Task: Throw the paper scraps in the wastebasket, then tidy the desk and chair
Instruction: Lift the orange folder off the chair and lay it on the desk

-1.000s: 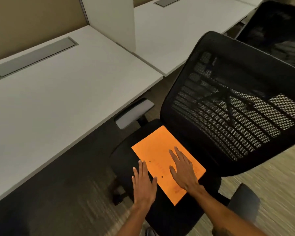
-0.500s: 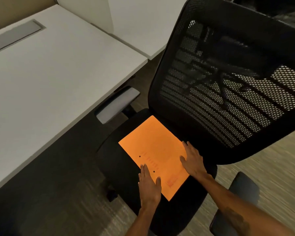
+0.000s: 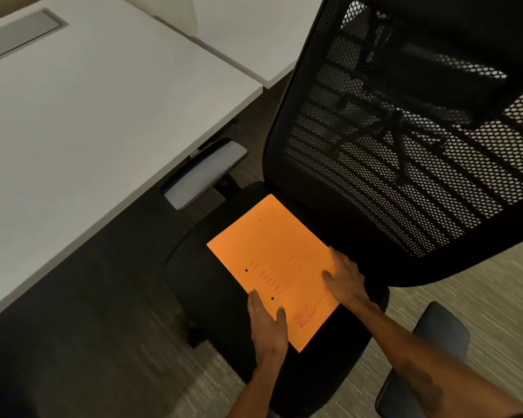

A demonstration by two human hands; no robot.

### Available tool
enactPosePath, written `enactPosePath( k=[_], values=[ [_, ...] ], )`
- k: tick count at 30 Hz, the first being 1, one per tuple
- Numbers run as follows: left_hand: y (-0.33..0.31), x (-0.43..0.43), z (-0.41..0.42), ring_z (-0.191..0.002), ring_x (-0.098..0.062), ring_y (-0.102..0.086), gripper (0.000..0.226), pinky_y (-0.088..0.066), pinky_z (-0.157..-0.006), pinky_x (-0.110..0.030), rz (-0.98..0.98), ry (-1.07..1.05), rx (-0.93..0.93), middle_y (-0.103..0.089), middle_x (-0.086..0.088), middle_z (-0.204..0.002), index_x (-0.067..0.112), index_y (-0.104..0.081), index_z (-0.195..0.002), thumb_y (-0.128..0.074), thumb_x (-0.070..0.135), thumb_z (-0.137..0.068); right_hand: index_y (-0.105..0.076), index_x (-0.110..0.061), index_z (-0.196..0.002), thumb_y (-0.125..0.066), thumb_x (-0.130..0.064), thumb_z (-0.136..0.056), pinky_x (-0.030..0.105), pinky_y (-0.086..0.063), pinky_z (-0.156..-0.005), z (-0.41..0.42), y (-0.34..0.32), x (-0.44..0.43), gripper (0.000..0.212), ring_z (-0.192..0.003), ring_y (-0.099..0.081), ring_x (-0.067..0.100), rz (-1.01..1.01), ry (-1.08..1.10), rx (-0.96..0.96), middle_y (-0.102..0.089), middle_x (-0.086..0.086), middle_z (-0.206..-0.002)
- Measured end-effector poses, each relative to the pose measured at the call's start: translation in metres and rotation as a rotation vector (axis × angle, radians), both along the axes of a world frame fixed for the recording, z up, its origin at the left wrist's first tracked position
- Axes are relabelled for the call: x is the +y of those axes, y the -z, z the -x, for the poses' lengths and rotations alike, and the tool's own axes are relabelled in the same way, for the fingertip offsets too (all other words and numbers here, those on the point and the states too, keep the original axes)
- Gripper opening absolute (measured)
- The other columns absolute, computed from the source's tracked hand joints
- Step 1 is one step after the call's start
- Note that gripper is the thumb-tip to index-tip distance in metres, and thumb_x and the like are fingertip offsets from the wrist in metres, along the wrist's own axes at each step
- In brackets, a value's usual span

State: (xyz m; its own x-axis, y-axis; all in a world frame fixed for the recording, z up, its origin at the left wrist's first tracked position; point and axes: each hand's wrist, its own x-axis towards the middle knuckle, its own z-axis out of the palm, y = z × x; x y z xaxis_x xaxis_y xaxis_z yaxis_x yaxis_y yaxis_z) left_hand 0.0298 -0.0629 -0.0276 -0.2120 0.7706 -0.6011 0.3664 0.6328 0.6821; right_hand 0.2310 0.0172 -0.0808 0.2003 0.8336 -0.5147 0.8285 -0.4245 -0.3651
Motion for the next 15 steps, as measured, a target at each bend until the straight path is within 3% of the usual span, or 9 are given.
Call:
enactPosePath(
  k=[6, 11, 15],
  values=[
    [0.001, -0.004, -0.002, -0.145, -0.022, -0.031, 0.08, -0.035, -0.113, -0.039, 0.006, -0.094, -0.014, -0.01, 0.002, -0.165, 0.017, -0.006, -0.159, -0.058, 0.017, -0.099, -0.015, -0.03, -0.154, -0.05, -0.039, -0.096, 0.058, -0.03, -0.107, 0.003, -0.001, -0.002, 0.069, -0.135, -0.035, 0.029, 0.001, 0.026, -0.015, -0.033, 0.004, -0.154],
    [0.007, -0.005, 0.007, -0.14, -0.027, -0.041, 0.073, -0.039, -0.113, -0.047, 0.059, -0.286, -0.064, -0.03, -0.005, -0.159, 0.019, -0.017, -0.158, -0.059, 0.017, -0.098, -0.026, -0.024, -0.153, -0.048, -0.042, -0.098, 0.059, -0.029, -0.108, 0.004, -0.004, -0.003, 0.062, -0.135, -0.036, 0.032, 0.021, 0.114, -0.034, -0.036, 0.008, -0.15],
    [0.008, -0.01, 0.019, -0.127, -0.027, -0.055, 0.054, -0.049, -0.103, -0.048, 0.133, -0.366, -0.114, -0.05, -0.007, -0.146, 0.019, -0.035, -0.151, -0.054, 0.016, -0.101, -0.045, -0.016, -0.144, -0.046, -0.042, -0.099, 0.047, -0.041, -0.105, 0.005, -0.005, -0.015, 0.051, -0.121, -0.048, 0.031, 0.033, 0.177, 0.041, -0.043, 0.012, -0.137]
  ],
)
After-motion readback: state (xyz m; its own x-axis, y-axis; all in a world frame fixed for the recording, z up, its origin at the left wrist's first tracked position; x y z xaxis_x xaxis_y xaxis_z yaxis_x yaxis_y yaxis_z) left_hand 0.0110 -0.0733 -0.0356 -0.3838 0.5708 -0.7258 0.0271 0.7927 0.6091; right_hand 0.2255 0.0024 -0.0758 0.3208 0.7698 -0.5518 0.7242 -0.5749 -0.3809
